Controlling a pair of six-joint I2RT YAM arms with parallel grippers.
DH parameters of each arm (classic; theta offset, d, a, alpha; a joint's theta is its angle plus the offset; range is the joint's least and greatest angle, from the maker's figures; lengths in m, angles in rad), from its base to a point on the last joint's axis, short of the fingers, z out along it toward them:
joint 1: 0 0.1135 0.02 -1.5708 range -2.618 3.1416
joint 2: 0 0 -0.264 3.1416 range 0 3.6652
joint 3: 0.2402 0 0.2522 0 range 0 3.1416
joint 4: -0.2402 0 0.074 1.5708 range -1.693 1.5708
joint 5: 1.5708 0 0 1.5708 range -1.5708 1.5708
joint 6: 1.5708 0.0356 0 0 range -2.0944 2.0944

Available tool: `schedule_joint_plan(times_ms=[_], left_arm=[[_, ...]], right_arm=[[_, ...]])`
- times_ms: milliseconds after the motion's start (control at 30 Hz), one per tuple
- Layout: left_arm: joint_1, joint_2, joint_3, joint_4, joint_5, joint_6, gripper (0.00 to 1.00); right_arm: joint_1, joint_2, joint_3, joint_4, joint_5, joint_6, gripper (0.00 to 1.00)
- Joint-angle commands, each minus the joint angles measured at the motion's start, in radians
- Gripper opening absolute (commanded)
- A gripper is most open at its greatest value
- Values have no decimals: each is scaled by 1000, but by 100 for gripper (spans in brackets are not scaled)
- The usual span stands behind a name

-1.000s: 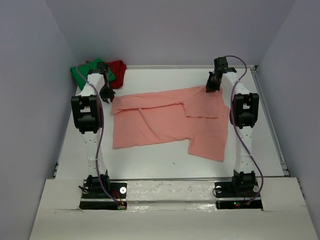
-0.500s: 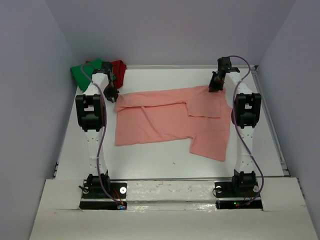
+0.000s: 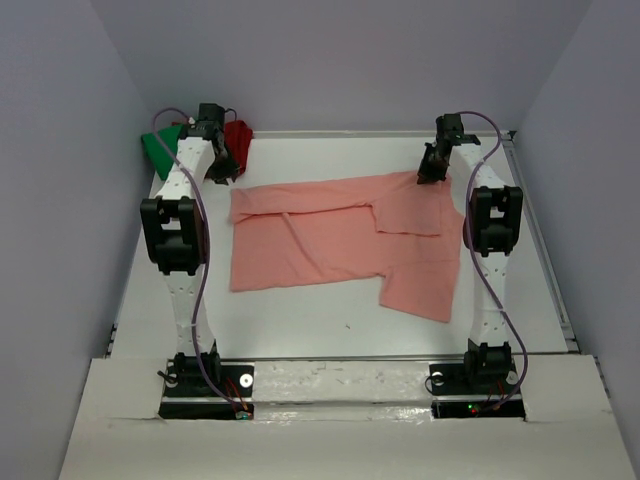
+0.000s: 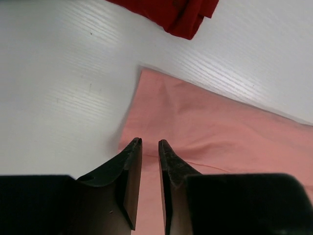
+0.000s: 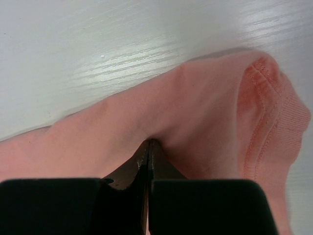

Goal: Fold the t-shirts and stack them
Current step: Fold the flattened tshirt in 1/3 of the way

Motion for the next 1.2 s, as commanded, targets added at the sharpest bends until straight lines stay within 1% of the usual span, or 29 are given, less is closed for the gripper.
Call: schedule_joint_plan(times_ms=[0, 100, 233, 300, 500, 733, 1100, 1133, 1167], left_arm=[[-13, -11, -44, -34, 57, -12, 31], [-41, -6, -54, -22, 57, -19, 31], [-62, 19, -28, -37, 57, -22, 31], [-67, 35, 6, -48, 97, -22, 31], [-70, 89, 65, -90, 117, -19, 31], [-76, 155, 63, -90, 95, -19, 31], [-76, 276, 147, -94, 72, 4, 31], [-76, 287, 155, -96, 36, 5, 31], [-75, 296, 175, -97, 32, 5, 31]], right_arm=[[-6, 43, 19, -28, -1, -6, 0], [-6, 42, 17, -28, -2, -5, 0], [-6, 42, 16, -28, 1, -5, 0], [-6, 42, 16, -29, -1, -8, 0], [-6, 43, 8, -28, -4, -6, 0], [-6, 43, 8, -29, -7, -8, 0], [-6, 39, 2, -29, -7, -12, 0], [-6, 39, 0, -29, -7, -12, 0], [-6, 40, 2, -29, -7, -11, 0]])
